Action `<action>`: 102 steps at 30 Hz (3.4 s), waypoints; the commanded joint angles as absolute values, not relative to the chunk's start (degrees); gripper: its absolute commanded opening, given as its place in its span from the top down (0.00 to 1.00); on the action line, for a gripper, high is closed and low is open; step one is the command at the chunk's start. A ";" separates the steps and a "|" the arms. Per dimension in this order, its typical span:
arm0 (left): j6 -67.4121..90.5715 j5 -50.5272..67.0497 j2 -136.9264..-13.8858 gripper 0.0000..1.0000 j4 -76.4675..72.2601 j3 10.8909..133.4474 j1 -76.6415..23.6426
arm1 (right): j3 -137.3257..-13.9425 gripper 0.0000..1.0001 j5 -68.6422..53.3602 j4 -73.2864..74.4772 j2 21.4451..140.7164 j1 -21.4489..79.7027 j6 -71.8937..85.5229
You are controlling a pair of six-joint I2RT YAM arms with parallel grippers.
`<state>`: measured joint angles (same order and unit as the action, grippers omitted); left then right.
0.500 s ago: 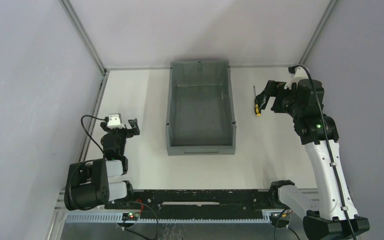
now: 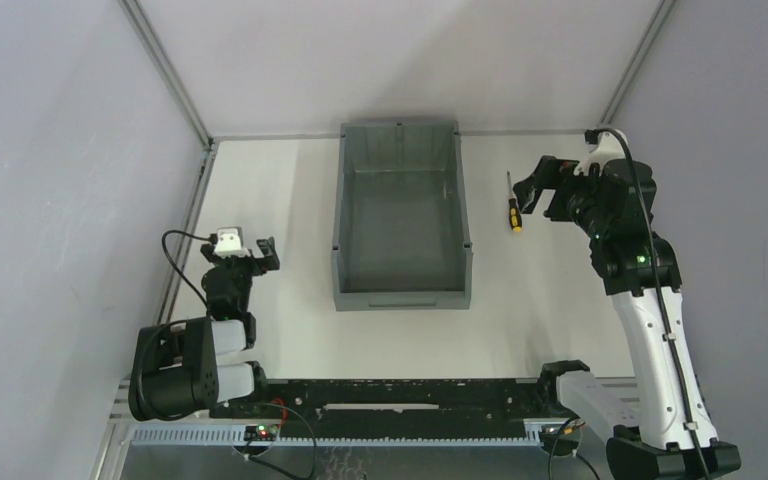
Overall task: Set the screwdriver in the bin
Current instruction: Pick up the screwdriver from the center of the board.
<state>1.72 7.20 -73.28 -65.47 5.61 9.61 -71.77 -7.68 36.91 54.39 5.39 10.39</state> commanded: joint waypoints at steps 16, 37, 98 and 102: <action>2.40 6.86 -72.59 0.00 -67.88 7.88 9.40 | -86.80 0.00 -5.01 39.34 66.20 3.87 6.49; 2.40 6.86 -72.60 0.00 -67.90 7.82 9.40 | -112.54 0.02 3.60 55.32 101.82 2.25 4.31; 2.37 6.87 -72.55 0.00 -67.85 7.82 9.43 | -121.00 0.71 4.80 58.05 138.58 0.40 3.43; 2.37 6.86 -72.59 0.00 -67.90 7.84 9.40 | -120.78 0.79 4.29 58.24 138.06 0.44 3.43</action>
<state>1.72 7.20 -73.28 -65.47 5.61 9.61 -119.20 4.25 57.67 137.49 0.73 3.79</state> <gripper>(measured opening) 0.996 0.312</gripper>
